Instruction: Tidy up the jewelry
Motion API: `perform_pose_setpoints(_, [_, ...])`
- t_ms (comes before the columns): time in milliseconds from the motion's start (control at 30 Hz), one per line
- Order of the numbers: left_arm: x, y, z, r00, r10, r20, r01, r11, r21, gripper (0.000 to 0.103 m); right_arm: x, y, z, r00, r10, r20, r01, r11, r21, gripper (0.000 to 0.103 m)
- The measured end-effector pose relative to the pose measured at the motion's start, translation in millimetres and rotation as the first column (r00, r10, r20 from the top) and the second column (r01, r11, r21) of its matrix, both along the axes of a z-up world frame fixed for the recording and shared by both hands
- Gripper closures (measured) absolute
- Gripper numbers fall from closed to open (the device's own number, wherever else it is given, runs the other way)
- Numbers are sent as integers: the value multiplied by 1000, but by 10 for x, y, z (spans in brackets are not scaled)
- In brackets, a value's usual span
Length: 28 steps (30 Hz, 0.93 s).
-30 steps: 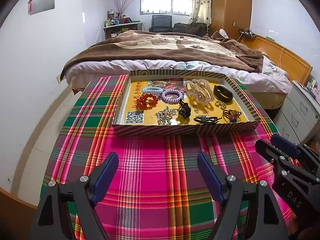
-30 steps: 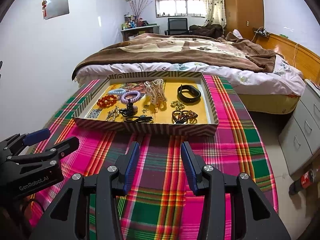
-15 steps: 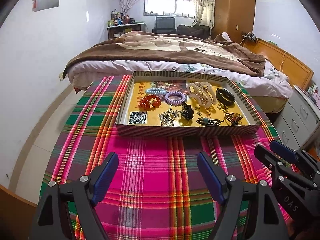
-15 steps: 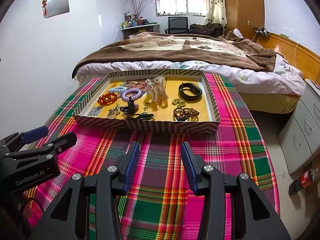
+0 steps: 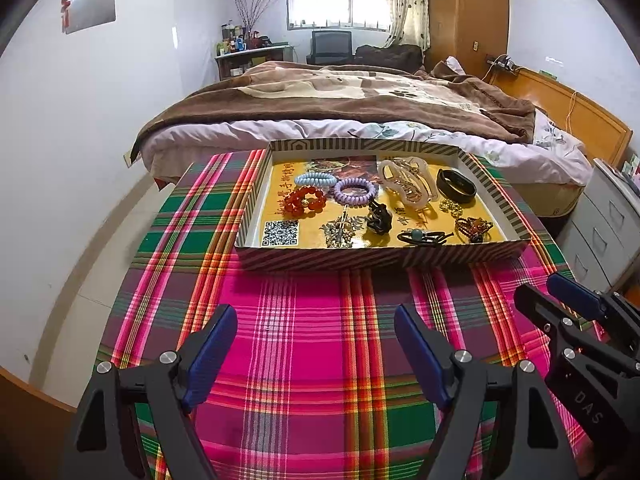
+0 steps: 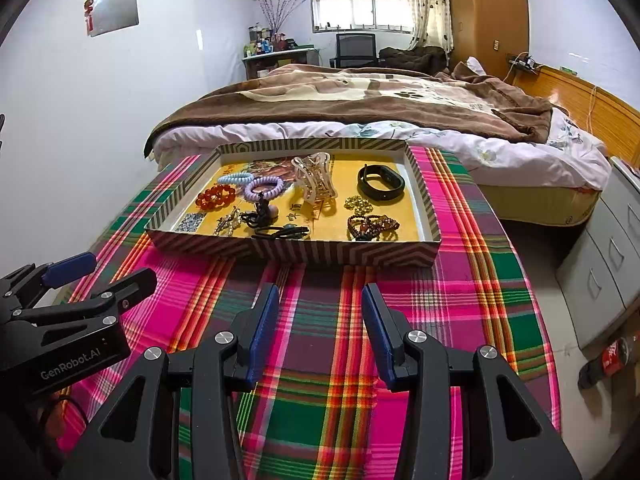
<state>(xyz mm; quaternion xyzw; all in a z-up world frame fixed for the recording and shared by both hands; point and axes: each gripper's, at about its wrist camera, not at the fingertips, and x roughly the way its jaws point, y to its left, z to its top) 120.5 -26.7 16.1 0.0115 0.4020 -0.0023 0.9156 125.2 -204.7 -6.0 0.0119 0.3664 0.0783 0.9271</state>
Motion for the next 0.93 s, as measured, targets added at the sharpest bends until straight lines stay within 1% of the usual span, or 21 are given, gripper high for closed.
perform_pose_setpoints(367, [16,9,-7,1000,-6,-3,6,1000,-18,23,-5,2,-4,1000,0,0,0,1000,1,59])
perform_pose_setpoints(933, [34,29,-31,1000,-1,-11,1,1000,-20,23,6,0,-7,1000,-3,-2,3,1000,1,59])
